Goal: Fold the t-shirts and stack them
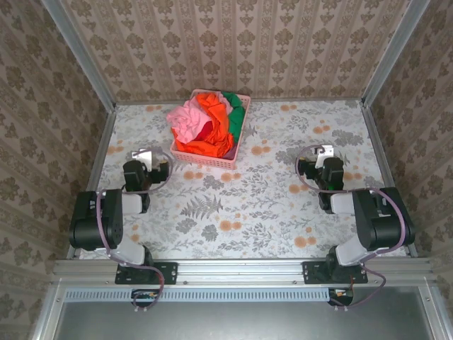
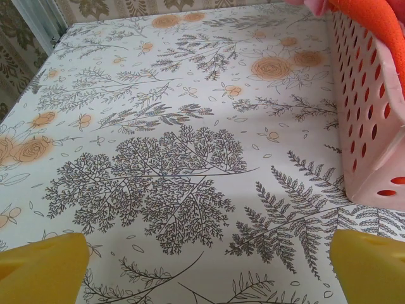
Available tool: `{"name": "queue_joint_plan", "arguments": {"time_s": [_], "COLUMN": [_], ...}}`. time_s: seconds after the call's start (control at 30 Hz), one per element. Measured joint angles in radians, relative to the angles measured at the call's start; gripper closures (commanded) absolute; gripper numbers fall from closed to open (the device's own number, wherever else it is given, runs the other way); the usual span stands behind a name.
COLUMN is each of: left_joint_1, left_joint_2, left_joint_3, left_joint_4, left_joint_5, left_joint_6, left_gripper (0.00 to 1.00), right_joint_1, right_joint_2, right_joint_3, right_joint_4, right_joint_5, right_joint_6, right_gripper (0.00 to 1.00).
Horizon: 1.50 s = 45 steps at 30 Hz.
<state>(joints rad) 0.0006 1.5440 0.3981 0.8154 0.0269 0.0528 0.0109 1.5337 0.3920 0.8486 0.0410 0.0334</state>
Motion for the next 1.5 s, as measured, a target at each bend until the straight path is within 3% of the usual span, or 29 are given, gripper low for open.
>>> {"name": "queue_joint_plan", "arguments": {"time_s": [1.17,1.3,1.5], "left_joint_1": [-0.008,-0.080,-0.266], "left_joint_2": [-0.029,-0.185,-0.297], "left_joint_3": [-0.001,0.034,0.296], "left_joint_4": [-0.013,-0.175,-0.478], "left_joint_5": [-0.018,-0.057,-0.126], "left_joint_6": [0.001,0.021,0.030], "left_gripper": [0.00,0.00,0.00], "right_joint_1": [0.000,0.000,0.000], "right_joint_2": [-0.020,-0.136,-0.341], "right_joint_3": [0.014,0.044,0.144], "right_joint_4": [-0.054,-0.184,-0.401], "right_joint_5": [-0.002,-0.005,-0.030], "right_joint_6": [-0.001,-0.003,0.026], "right_gripper": [0.00,0.00,0.00]}}
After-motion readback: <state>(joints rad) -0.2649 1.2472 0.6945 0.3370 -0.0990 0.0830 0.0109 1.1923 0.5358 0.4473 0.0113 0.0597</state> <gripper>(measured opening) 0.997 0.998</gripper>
